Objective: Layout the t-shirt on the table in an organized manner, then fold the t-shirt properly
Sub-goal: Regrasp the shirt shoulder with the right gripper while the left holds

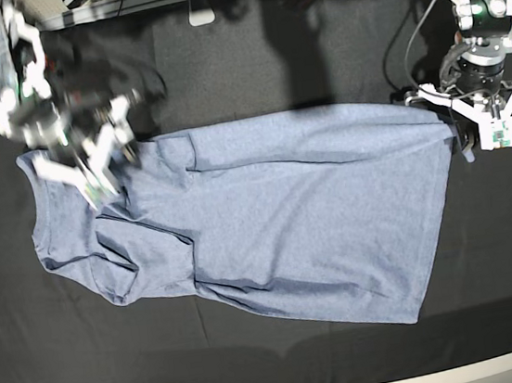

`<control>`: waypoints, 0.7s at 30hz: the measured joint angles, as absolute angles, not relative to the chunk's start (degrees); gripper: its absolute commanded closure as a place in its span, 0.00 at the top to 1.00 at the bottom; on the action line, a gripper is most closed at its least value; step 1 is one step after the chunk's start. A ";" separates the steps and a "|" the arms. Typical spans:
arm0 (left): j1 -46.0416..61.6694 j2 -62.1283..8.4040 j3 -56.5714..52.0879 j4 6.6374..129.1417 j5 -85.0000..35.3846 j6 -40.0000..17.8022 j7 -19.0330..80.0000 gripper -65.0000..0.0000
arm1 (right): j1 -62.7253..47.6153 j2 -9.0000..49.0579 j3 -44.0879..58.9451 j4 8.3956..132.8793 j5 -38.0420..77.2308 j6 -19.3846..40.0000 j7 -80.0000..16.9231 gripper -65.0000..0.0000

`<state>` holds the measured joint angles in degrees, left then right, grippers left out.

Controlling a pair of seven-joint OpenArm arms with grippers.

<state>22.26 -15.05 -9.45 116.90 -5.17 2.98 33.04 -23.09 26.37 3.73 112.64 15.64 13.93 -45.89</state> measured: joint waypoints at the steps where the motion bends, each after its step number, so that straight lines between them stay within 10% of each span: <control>1: 22.28 -15.05 -9.45 116.90 -5.19 2.98 33.04 0.00 | -24.71 25.17 5.93 112.60 15.40 13.58 -45.25 0.46; 21: 22.22 -15.07 -9.43 116.90 -5.17 2.94 33.01 0.00 | -20.18 15.18 17.76 96.47 22.79 13.45 -42.52 0.46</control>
